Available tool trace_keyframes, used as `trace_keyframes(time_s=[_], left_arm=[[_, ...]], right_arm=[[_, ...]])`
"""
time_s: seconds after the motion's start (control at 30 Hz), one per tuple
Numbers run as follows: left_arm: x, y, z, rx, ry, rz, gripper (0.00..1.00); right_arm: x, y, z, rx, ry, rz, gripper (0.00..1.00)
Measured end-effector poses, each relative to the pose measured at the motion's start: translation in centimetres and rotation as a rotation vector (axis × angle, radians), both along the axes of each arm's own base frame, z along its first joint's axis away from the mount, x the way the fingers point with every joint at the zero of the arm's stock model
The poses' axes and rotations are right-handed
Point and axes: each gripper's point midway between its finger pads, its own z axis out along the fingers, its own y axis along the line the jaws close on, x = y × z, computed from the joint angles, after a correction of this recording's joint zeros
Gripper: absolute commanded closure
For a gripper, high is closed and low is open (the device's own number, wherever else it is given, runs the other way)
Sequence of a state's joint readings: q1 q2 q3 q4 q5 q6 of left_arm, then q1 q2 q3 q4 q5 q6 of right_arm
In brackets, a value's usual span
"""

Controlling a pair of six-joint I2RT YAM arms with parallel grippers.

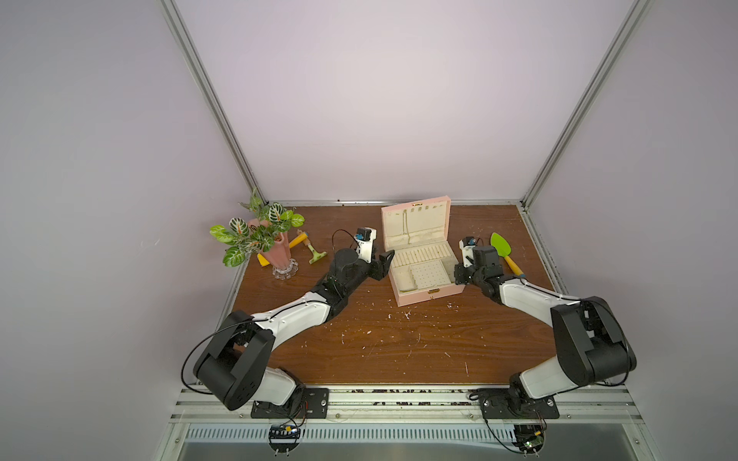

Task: Put jewelry chain into jewelry box
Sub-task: Move the jewelry box to the center of the board.

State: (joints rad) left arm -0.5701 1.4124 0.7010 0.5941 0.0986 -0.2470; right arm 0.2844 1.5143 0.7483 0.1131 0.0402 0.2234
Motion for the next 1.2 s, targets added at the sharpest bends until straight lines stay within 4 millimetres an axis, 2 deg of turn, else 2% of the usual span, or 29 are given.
trace_keyframes(time_s=[0.1, 0.33, 0.4, 0.5, 0.6, 0.73, 0.83, 0.93, 1.0, 1.1, 1.13, 1.2], left_arm=[[-0.5, 0.4, -0.2, 0.006, 0.008, 0.003, 0.37], [-1.5, 1.1, -1.1, 0.015, 0.033, 0.007, 0.37], [-1.8, 1.2, -1.3, 0.017, 0.039, 0.007, 0.37], [-2.4, 1.6, -1.6, 0.016, 0.048, 0.009, 0.37], [-2.8, 1.9, -1.7, 0.018, 0.054, 0.009, 0.37], [-3.5, 2.0, -1.8, 0.032, 0.049, -0.009, 0.36], [-4.0, 2.2, -1.8, 0.056, 0.029, -0.027, 0.36], [-4.2, 2.0, -1.7, 0.077, 0.009, -0.048, 0.36], [-4.4, 1.8, -1.7, 0.081, 0.004, -0.070, 0.37], [-4.5, 1.8, -1.6, 0.062, -0.011, -0.103, 0.37], [-4.5, 2.0, -1.6, 0.052, -0.015, -0.111, 0.37], [-4.4, 2.4, -1.9, 0.040, -0.013, -0.119, 0.37]], right_arm=[[-1.9, 0.8, 0.0, -0.042, 0.018, -0.042, 0.92], [-8.4, 3.5, -0.2, 0.016, 0.021, -0.134, 0.89], [-10.0, 4.7, -0.2, 0.050, 0.020, -0.150, 0.81], [-12.6, 7.2, 0.0, 0.131, 0.031, -0.140, 0.60], [-14.0, 8.3, 0.8, 0.172, 0.029, -0.120, 0.42], [-14.0, 7.0, 3.9, 0.168, -0.057, -0.134, 0.25], [-13.8, 6.1, 7.6, 0.145, -0.180, -0.064, 0.25], [-13.8, 6.4, 11.0, 0.124, -0.277, 0.080, 0.26], [-13.3, 6.9, 12.6, 0.091, -0.292, 0.178, 0.28], [-11.2, 8.6, 15.1, 0.040, -0.298, 0.304, 0.27], [-10.6, 9.4, 15.5, 0.028, -0.297, 0.348, 0.27], [-9.2, 11.2, 15.2, -0.011, -0.268, 0.445, 0.25]])
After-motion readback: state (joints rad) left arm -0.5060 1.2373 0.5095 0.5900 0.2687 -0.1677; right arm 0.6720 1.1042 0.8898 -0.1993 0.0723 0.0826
